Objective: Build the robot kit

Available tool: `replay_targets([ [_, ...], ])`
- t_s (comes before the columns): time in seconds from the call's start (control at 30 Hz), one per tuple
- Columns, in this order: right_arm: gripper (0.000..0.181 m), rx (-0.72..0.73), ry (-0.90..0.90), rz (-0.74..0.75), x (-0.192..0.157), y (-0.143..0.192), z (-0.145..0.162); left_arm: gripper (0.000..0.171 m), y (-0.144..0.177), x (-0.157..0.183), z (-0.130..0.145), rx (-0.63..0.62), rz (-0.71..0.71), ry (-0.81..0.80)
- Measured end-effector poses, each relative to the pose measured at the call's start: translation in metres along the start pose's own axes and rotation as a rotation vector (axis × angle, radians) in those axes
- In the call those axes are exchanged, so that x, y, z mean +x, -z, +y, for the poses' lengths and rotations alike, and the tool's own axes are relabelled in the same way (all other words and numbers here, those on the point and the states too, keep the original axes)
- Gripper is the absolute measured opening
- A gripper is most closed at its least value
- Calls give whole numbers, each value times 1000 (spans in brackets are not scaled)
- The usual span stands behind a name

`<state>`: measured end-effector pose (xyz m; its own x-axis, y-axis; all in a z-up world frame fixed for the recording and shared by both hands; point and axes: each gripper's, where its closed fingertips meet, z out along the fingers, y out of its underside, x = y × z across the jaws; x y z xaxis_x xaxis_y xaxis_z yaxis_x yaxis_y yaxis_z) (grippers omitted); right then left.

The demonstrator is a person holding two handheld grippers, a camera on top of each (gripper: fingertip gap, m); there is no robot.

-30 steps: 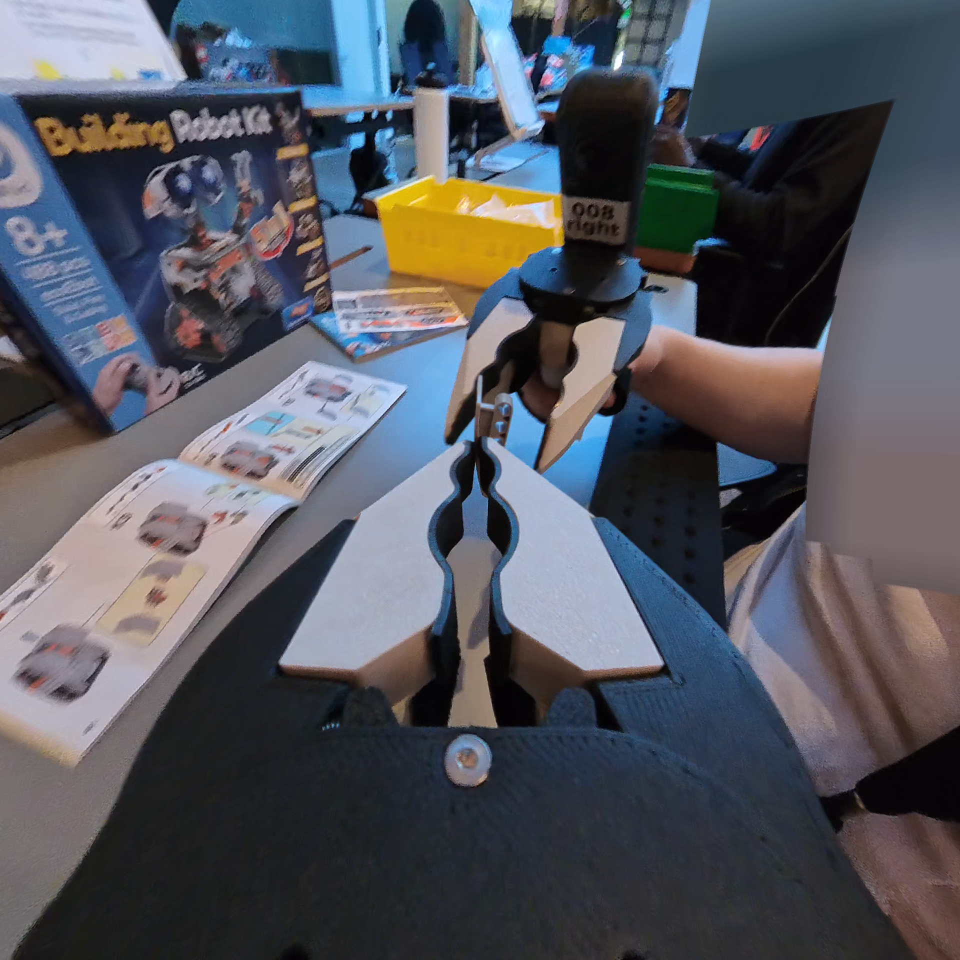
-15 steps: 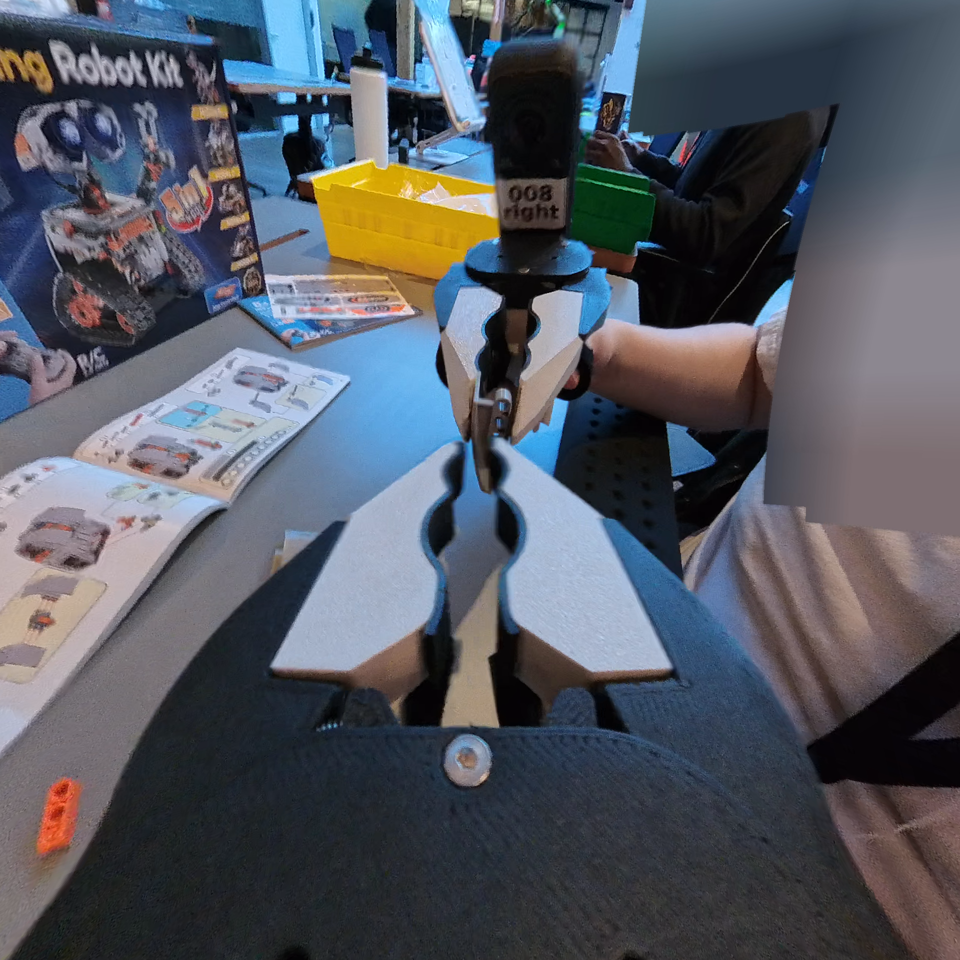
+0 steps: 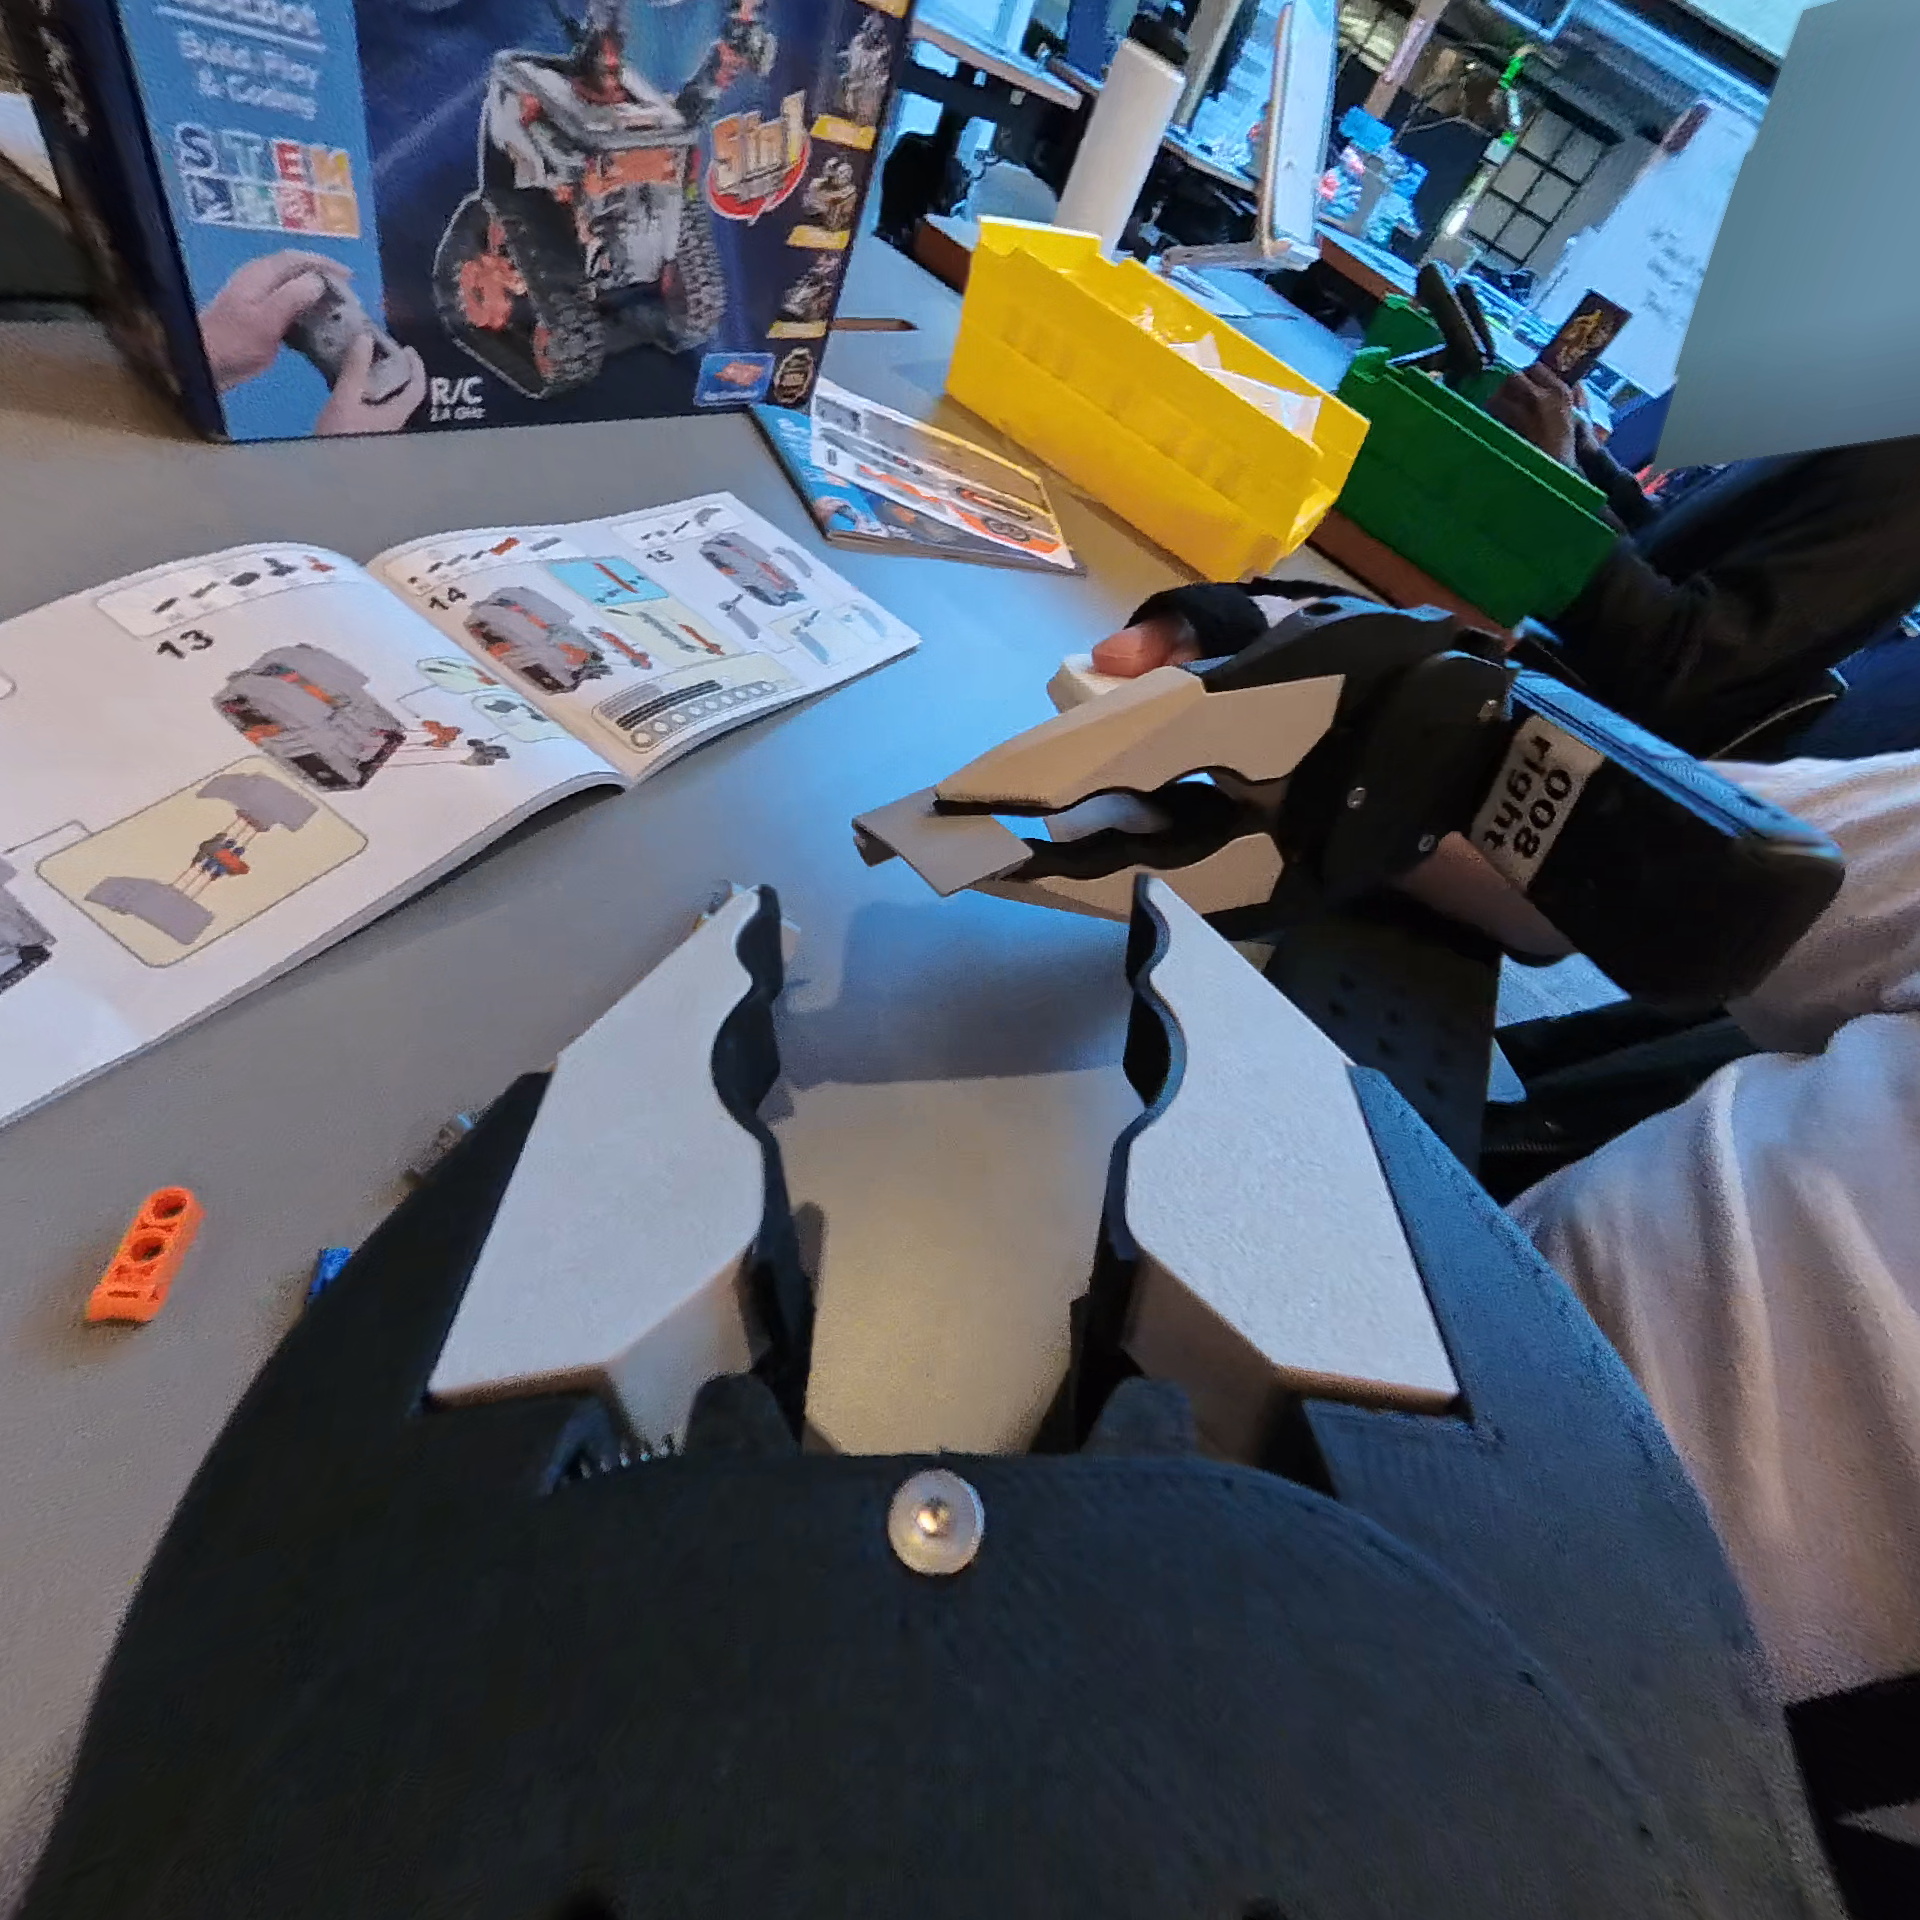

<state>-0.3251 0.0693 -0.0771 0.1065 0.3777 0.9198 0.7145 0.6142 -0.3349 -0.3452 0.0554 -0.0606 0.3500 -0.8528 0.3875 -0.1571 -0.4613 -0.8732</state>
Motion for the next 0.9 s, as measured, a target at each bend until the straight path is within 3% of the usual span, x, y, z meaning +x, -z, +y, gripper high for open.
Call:
replay_targets([
  [0.27,12,-15,95,22,-4,-3,2,47,-25,6,6,-49,160,279],
  [0.63,14,-56,141,-7,-14,-7,3,26,-35,-6,25,-153,39,137],
  [0.83,30,-6,-30,-72,-15,-7,-1,22,-22,-10,21,-106,78,104],
  [0.87,32,23,-83,-94,-15,-5,-4,5,-17,-11,20,-95,78,75],
  [0.9,32,44,-142,-95,-11,-3,-5,3,-13,-11,20,-85,81,44],
])
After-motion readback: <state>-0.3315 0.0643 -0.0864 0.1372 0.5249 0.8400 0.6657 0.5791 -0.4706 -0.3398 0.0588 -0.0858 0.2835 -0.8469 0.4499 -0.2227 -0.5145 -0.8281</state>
